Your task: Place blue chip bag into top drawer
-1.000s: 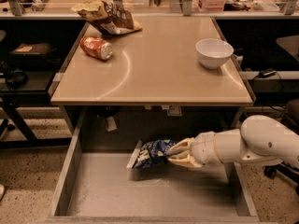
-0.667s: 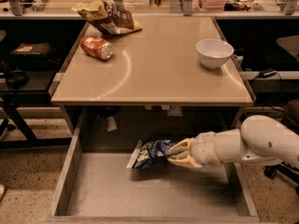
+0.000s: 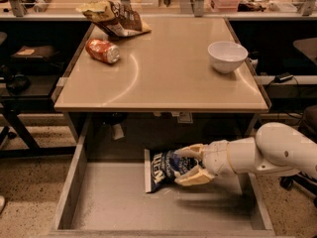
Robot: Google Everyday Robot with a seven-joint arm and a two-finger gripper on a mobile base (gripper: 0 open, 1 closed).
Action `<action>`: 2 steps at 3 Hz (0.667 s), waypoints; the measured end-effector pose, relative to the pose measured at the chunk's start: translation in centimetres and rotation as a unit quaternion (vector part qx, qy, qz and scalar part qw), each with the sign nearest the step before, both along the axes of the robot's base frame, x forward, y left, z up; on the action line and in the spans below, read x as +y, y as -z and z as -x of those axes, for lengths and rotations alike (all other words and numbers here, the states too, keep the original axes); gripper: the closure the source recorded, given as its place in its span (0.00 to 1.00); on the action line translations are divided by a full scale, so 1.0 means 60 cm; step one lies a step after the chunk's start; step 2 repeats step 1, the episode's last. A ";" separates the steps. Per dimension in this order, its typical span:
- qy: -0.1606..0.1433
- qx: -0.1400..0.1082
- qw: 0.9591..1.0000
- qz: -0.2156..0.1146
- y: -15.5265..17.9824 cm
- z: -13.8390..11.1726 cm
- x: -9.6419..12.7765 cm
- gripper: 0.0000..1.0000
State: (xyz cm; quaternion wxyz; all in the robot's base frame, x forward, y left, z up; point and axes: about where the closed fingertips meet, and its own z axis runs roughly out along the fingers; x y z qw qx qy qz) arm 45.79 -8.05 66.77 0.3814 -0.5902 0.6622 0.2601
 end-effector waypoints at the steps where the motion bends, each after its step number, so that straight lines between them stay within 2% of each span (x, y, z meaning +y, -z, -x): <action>1: 0.000 0.000 1.000 0.000 0.000 0.000 0.000 0.00; 2: 0.000 0.000 1.000 0.000 0.000 0.000 0.000 0.00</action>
Offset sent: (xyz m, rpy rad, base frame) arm 0.0000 0.0000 0.0000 0.0000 0.0000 0.0000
